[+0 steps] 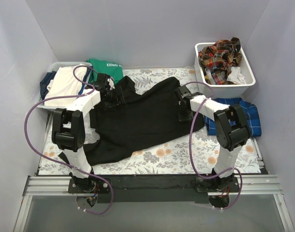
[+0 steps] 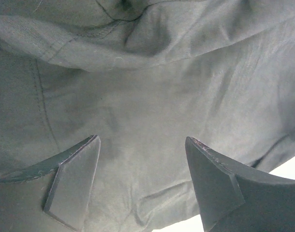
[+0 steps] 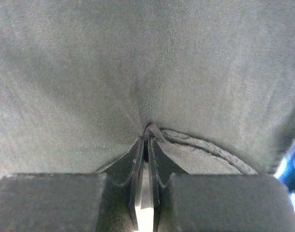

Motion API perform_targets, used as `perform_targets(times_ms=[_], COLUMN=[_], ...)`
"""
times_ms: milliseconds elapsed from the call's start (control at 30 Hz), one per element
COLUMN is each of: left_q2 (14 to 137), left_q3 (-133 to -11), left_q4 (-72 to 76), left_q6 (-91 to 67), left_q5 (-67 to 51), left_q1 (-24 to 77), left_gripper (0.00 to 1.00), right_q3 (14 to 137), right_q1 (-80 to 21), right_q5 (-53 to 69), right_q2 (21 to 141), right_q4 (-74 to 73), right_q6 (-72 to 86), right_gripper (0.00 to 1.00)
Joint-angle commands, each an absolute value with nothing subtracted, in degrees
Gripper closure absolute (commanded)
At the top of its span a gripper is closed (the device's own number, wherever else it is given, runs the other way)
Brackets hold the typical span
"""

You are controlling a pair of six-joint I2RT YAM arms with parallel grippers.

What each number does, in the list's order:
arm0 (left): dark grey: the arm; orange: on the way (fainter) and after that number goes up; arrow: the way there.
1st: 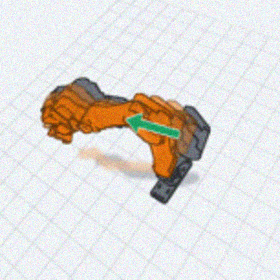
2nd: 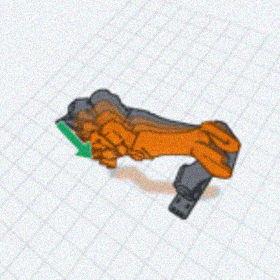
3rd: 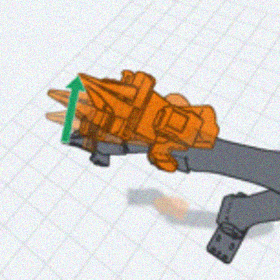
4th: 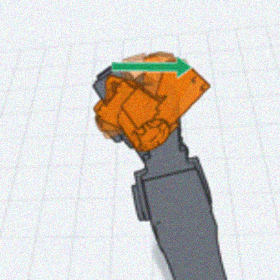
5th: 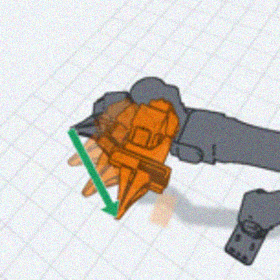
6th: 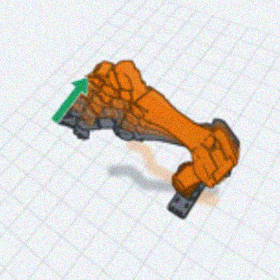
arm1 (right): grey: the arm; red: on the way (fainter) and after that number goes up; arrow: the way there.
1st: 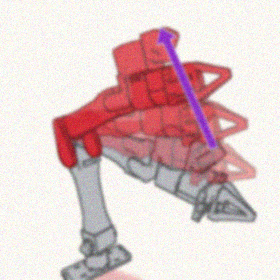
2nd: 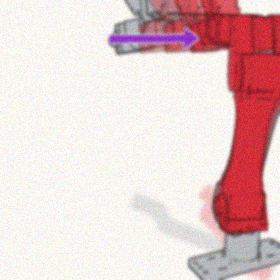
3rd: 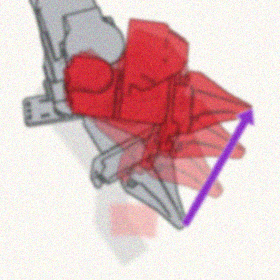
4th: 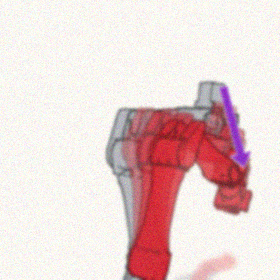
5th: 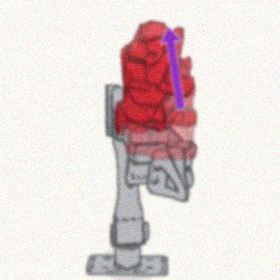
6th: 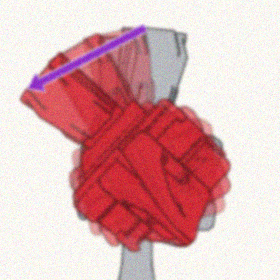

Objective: Fold and stack the long sleeve shirts
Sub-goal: Flatten the shirt out

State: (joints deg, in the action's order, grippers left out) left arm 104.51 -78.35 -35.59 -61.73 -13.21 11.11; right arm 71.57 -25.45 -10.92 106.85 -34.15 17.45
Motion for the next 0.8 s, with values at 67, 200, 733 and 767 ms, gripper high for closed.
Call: perform_targets(times_ms=[67, 200, 733, 767], left_q2=[108.8, 111.6, 120.0, 120.3], left_q3=[-75.9, -74.9, -81.8, -82.7], left_q4=[-36.0, -34.9, -35.1, -35.3], left_q6=[-61.4, -61.6, -62.8, -62.6], left_q5=[-12.5, -11.9, -6.6, -6.5], left_q1=[11.4, 11.5, 11.5, 11.4], left_gripper=[0.34, 0.39, 0.42, 0.42], right_q3=[67.6, 65.1, 46.2, 44.3], right_q1=[-25.1, -25.0, -25.2, -25.2], right_q5=[-13.6, -12.5, -11.6, -11.8], right_q2=[96.7, 91.6, 64.0, 62.2], right_q4=[-38.0, -38.9, -53.3, -53.7], right_q6=[19.3, 19.3, 26.5, 27.8], right_gripper=[0.86, 0.76, 0.99, 0.94])
